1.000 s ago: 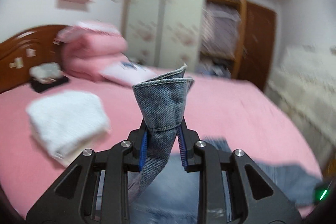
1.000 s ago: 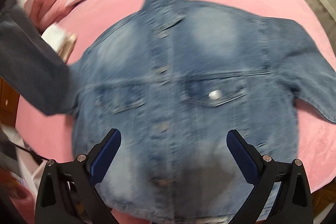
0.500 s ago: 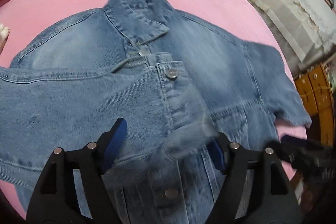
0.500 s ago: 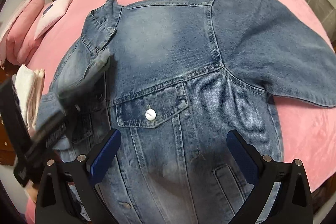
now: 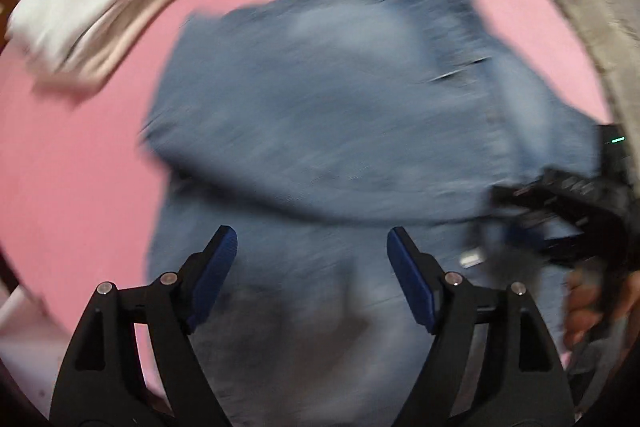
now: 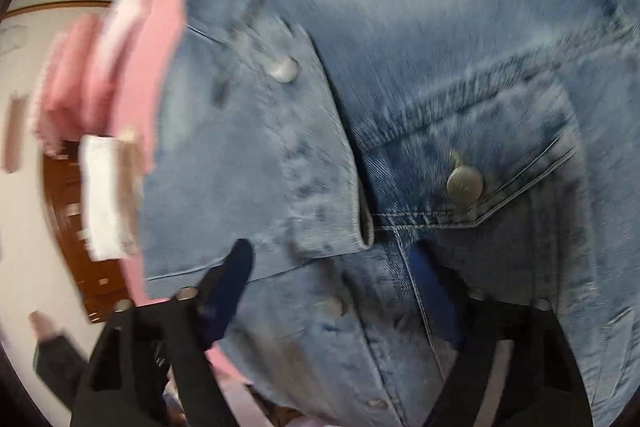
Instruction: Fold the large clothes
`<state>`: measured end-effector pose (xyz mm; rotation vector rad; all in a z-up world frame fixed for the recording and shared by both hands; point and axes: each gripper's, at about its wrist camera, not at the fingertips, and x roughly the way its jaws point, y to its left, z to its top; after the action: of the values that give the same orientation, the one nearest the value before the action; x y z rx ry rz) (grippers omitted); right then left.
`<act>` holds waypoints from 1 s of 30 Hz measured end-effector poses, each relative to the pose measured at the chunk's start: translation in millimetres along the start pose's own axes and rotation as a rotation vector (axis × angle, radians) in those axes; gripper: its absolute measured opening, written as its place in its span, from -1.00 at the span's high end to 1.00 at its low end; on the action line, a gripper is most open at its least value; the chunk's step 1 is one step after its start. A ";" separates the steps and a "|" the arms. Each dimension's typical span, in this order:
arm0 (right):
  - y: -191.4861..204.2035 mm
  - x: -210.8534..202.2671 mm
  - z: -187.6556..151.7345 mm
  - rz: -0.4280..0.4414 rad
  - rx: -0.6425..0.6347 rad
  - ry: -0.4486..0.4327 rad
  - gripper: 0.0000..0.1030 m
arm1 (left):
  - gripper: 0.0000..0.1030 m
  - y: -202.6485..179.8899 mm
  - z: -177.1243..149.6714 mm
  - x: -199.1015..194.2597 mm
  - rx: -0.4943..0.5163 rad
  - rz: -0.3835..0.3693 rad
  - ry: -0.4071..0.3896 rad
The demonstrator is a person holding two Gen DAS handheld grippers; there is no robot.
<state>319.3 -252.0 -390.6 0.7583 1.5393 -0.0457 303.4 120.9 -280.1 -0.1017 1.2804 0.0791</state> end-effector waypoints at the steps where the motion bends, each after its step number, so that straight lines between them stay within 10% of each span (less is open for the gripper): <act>1: 4.6 0.4 -2.3 -0.033 0.008 -0.024 -0.26 | -0.46 10.3 -2.0 5.7 -0.012 0.041 0.016; 5: 37.0 -9.0 -16.3 -0.079 -0.032 -0.118 0.53 | -0.46 55.8 -2.1 22.8 -0.101 0.182 -0.005; 8: 71.1 -26.5 -26.0 -0.071 -0.149 -0.186 0.71 | -0.46 75.3 8.0 34.7 -0.154 0.182 -0.016; 18: 133.4 -135.9 -23.3 -0.055 -0.243 -0.493 0.75 | 0.11 76.2 40.0 67.3 -0.139 0.200 0.014; 30: 73.1 -108.6 -65.0 -0.273 -0.103 -0.449 0.76 | 0.25 76.7 29.9 65.1 -0.066 0.128 0.018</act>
<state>289.1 -211.5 -253.4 0.4147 1.1938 -0.3166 341.5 200.9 -336.6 -0.0778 1.3022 0.2307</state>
